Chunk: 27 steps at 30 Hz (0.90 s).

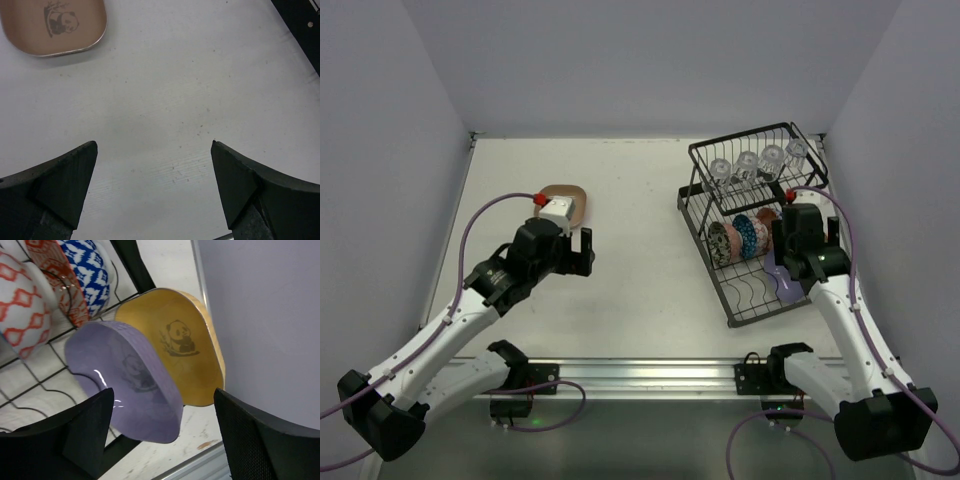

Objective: Unload the mixed dishes from the dish rack

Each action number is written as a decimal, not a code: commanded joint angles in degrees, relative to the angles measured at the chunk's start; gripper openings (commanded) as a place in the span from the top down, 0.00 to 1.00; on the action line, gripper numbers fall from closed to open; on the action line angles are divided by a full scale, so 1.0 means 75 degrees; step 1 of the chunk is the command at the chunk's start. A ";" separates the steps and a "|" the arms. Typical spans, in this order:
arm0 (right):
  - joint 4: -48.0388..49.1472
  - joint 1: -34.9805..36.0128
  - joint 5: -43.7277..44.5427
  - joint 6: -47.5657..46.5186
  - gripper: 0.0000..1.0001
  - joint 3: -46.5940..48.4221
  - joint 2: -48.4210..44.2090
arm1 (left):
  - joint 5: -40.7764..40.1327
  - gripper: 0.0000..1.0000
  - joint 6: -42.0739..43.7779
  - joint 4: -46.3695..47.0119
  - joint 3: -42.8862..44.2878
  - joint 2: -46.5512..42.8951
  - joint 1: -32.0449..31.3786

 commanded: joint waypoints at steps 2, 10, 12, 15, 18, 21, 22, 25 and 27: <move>0.1071 0.0025 0.1106 -0.0926 0.19 -0.0366 0.0209 | 0.0303 0.00 0.0288 0.0450 -0.0021 -0.0241 0.0021; 0.2115 0.0025 0.1048 -0.1724 0.52 -0.0906 0.0116 | 0.0362 0.00 0.0300 0.0485 -0.0044 -0.0452 0.0009; 0.2174 0.0025 0.0907 -0.1771 0.58 -0.0918 0.0116 | 0.0456 0.00 0.0323 0.0509 -0.0068 -0.0452 0.0021; 0.2385 0.0037 0.0755 -0.1958 0.64 -0.1070 0.0174 | 0.0444 0.00 0.0323 0.0497 -0.0068 -0.0498 0.0021; 0.2373 0.0084 0.0684 -0.1947 0.70 -0.1082 0.0280 | 0.0421 0.00 0.0323 0.0509 -0.0079 -0.0557 0.0021; 0.2104 0.0142 0.0602 -0.1830 0.70 -0.1011 0.0303 | 0.0444 0.00 0.0323 0.0520 -0.0079 -0.0592 0.0021; 0.2034 0.0154 0.0590 -0.1830 0.70 -0.1069 0.0280 | 0.0444 0.00 0.0335 0.0509 -0.0079 -0.0604 0.0009; 0.2045 0.0189 0.0567 -0.1888 0.69 -0.1268 0.0163 | 0.0444 0.00 0.0335 0.0509 -0.0068 -0.0627 0.0021; 0.2034 0.0201 0.0543 -0.1935 0.69 -0.1363 0.0104 | 0.0444 0.00 0.0347 0.0520 -0.0068 -0.0639 0.0009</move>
